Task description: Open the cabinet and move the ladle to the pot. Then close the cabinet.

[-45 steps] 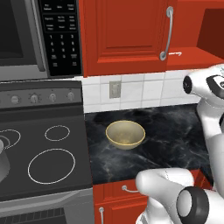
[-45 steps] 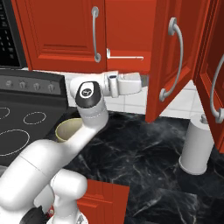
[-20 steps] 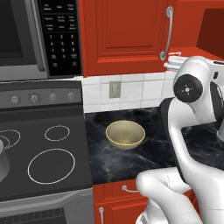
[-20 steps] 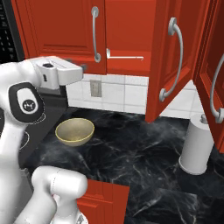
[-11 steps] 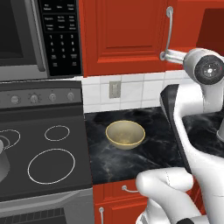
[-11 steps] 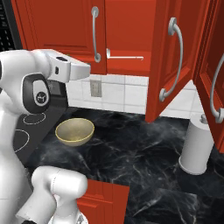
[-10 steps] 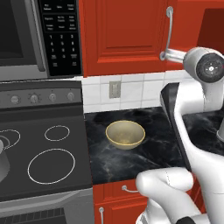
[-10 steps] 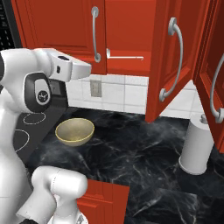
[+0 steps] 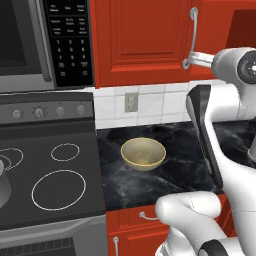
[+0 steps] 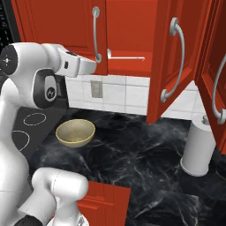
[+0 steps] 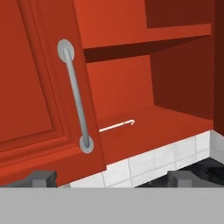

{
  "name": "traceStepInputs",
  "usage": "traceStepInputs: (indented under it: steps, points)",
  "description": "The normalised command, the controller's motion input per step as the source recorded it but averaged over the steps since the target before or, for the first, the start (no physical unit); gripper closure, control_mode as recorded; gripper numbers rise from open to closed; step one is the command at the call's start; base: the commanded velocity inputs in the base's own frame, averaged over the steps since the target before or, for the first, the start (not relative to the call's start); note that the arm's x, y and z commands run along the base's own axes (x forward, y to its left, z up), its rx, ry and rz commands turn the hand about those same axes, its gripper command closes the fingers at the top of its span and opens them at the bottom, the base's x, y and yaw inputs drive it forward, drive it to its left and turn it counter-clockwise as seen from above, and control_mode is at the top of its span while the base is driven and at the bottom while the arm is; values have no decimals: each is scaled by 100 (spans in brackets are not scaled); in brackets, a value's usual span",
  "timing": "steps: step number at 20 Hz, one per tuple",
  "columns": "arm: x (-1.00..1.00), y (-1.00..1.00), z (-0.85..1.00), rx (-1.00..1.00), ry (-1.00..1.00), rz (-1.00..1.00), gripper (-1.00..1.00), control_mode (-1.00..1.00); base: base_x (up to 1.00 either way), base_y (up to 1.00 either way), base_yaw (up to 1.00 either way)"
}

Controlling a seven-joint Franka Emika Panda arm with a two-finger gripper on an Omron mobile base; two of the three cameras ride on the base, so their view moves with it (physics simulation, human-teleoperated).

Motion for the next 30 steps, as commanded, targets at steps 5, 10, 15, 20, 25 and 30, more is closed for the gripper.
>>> traceStepInputs:
  steps: [5,10,15,20,25,30]
  points:
    - [9,0,0,0,0,9,-100,-100,0,0,0]
    - [41,0,0,2,3,11,-100,-100,0,0,0]
    - [42,0,0,0,4,12,-100,-100,0,0,0]
    - [23,0,0,1,4,9,-100,-100,0,0,0]
    - [20,1,0,0,3,5,-100,-100,0,0,0]
    - [24,5,0,1,9,2,-100,-100,0,0,0]
